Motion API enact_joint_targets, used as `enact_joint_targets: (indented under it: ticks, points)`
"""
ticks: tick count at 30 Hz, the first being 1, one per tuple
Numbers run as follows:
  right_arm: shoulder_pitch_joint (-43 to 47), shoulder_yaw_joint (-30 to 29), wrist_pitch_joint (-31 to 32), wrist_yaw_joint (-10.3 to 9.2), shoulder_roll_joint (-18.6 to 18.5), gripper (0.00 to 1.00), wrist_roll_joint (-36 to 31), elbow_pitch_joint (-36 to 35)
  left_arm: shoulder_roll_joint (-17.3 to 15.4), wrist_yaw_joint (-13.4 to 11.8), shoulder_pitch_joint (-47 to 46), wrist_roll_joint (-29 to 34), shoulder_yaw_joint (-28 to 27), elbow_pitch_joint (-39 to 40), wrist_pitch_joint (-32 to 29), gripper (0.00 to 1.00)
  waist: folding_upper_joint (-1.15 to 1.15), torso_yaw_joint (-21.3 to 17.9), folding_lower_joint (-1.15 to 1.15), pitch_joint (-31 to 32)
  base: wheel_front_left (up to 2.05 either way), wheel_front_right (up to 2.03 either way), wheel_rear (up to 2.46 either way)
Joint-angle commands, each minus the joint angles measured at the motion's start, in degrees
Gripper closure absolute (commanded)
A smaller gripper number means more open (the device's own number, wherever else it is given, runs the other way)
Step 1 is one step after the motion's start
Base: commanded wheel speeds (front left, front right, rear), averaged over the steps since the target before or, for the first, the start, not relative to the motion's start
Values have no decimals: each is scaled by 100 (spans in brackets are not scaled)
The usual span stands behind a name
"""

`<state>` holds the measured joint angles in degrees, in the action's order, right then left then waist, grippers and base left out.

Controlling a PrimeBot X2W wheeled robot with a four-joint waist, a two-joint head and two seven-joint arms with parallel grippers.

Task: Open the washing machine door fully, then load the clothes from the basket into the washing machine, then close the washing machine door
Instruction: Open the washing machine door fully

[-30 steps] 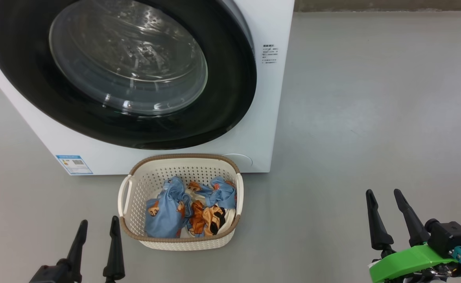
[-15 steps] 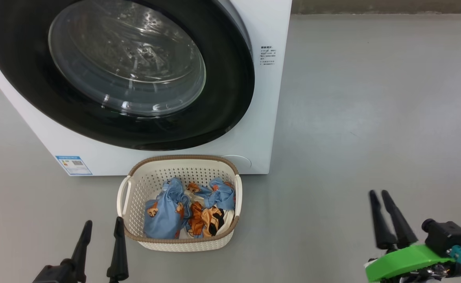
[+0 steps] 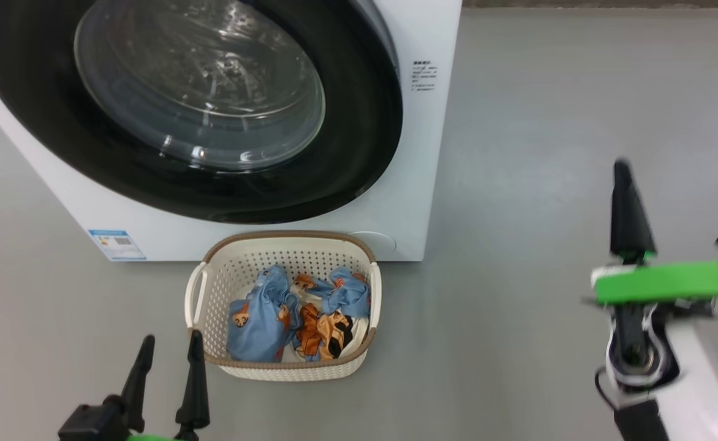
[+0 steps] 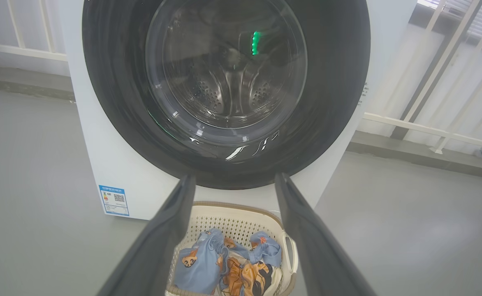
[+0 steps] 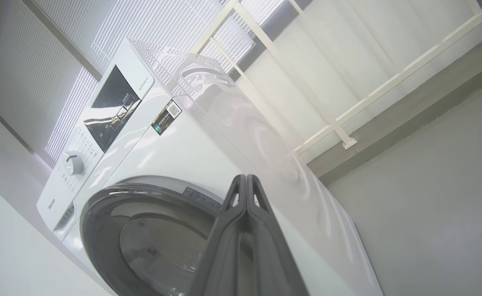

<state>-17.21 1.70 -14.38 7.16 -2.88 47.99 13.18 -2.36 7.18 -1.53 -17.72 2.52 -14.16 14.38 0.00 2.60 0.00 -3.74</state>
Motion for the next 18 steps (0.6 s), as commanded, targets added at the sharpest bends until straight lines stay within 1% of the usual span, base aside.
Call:
enact_joint_targets:
  ticks: [1,5,12,17,18]
  points:
    - [-409,99,-62,33,-1,100,345,-203,-52,-14,-287,-56,-126,107,62,0,0,87,0,-73,0,0,0]
    - [-971,48,-62,33,-17,100,941,-283,-52,-25,-415,-77,-65,121,62,0,0,225,0,-195,0,0,0]
    - [-1851,335,-62,33,-440,100,1884,-269,-52,-41,-565,-132,32,143,62,0,0,483,0,-406,0,0,0]
    - [-2309,844,-62,33,-842,100,2595,-139,-52,-68,-648,-199,133,152,62,0,0,679,0,-561,0,0,0]
    - [-2309,844,-62,33,-842,100,2595,-139,-52,-68,-648,-199,133,152,62,0,0,679,0,-561,0,0,0]
